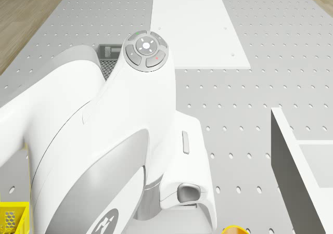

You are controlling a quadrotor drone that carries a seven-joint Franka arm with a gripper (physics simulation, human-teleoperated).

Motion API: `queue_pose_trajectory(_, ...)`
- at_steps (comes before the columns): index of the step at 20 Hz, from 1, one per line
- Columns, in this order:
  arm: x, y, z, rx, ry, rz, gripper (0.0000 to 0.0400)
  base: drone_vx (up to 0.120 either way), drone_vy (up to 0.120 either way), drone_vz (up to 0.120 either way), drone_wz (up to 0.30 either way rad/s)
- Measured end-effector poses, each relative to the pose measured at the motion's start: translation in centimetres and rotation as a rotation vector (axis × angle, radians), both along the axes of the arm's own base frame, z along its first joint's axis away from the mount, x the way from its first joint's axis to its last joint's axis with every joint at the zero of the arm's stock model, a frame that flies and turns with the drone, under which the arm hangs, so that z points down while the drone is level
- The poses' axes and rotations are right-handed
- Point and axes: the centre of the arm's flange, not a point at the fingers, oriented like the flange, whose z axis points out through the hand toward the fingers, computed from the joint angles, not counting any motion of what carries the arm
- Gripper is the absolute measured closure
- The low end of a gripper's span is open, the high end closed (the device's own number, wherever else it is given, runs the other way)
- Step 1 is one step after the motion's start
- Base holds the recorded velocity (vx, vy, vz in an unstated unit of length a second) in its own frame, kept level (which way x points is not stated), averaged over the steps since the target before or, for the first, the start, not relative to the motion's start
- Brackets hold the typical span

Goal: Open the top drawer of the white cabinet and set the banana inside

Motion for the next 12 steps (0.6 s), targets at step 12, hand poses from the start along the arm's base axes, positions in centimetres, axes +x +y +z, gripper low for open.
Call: queue_pose_trajectory(12, 0.00, 0.01, 0.00, 0.001, 0.000, 0.000, 0.0000, 0.120, 0.117, 0.000, 0.000)
